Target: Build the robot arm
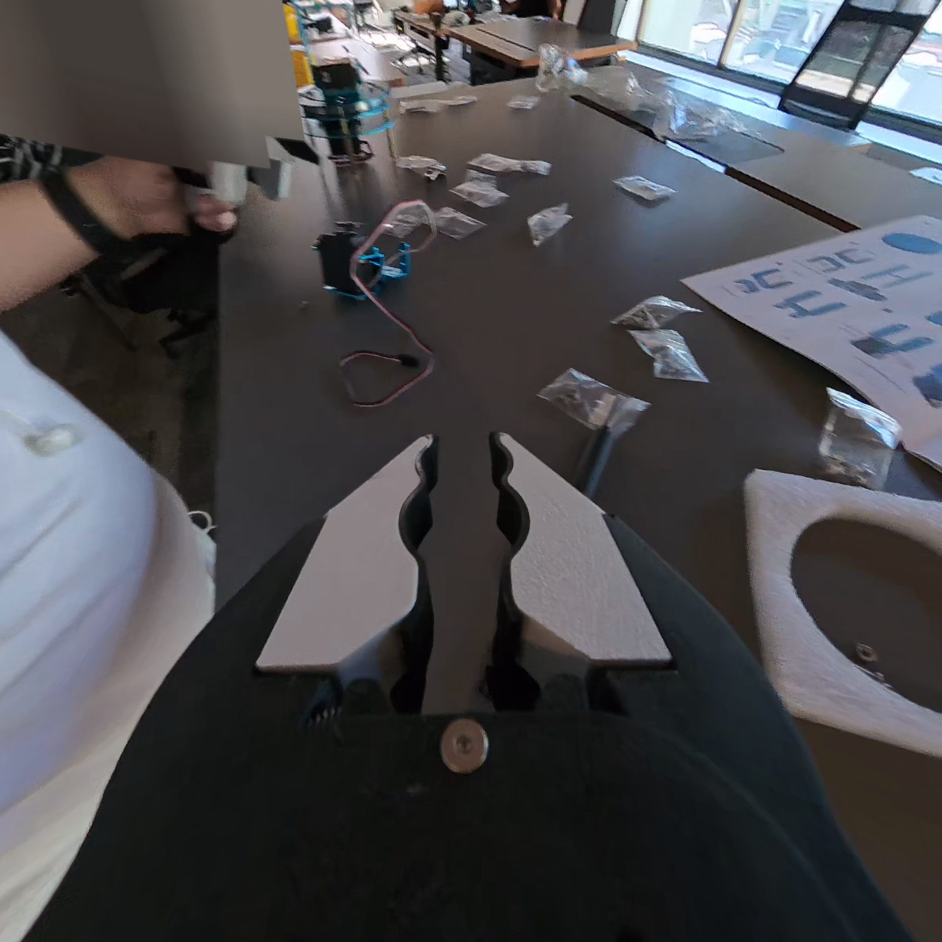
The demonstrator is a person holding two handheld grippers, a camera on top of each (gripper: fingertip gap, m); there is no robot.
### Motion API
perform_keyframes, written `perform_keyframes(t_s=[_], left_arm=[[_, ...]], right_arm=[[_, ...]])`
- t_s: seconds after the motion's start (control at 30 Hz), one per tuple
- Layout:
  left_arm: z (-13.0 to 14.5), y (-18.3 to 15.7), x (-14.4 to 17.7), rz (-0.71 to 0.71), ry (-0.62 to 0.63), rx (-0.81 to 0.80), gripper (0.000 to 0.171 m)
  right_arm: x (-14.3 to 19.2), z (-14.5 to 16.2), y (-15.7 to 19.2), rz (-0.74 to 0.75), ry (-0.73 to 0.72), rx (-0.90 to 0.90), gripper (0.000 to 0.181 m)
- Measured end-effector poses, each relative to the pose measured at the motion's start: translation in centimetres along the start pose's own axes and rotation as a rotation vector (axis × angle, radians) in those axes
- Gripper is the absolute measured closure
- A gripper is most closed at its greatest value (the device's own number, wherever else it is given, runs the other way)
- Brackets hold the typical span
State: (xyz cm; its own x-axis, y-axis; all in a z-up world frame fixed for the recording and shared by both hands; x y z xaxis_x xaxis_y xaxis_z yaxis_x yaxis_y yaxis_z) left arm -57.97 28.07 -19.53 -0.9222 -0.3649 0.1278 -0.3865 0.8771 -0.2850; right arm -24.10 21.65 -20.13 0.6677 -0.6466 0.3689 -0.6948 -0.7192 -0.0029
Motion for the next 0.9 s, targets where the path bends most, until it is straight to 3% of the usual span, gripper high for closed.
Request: perform_keyframes(t_s=[0.17, 0.3, 0.43, 0.53, 0.67, 0.9], left_arm=[[-0.8, -0.9, 0.2, -0.051, -0.080, 0.019, 0.143], [-0.3, -0.8, 0.8, -0.092, -0.017, 0.006, 0.147], [-0.3, -0.7, 1.5, -0.137, 0.013, -0.012, 0.149], [-0.8, -0.5, 1.3, -0.143, 0.024, -0.016, 0.150], [-2.0, -0.2, 0.6, -0.145, 0.053, -0.038, 0.150], [-1.9, -0.4, -0.6, -0.141, 0.084, -0.046, 0.150]], right_arm=[[-0.6, 0.6, -4.9, 0.152, 0.186, 0.131, 0.166], [3.8, 1.1, -9.6, 0.263, 0.405, 0.180, 0.167], [6.3, 2.1, -14.2, 0.299, 0.489, 0.190, 0.170], [4.6, 2.4, -17.3, 0.259, 0.542, 0.170, 0.173], [2.6, 3.2, -18.7, 0.126, 0.710, 0.174, 0.173], [1.0, 5.7, -17.7, -0.036, 0.798, 0.101, 0.167]])
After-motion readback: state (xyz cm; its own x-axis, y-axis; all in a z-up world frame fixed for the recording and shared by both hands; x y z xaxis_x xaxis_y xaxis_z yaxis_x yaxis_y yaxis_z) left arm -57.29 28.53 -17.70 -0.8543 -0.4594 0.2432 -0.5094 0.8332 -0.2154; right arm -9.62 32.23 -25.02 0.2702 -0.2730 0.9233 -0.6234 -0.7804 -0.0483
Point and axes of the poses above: each gripper's, where its closed fingertips meet, x back along the fingers, z out of its underside, y = z × x across the jaws, the point moved 3 cm from there along x, back along the fingers, and after that the axes turned 7 degrees about z, right-handed, at the moved point
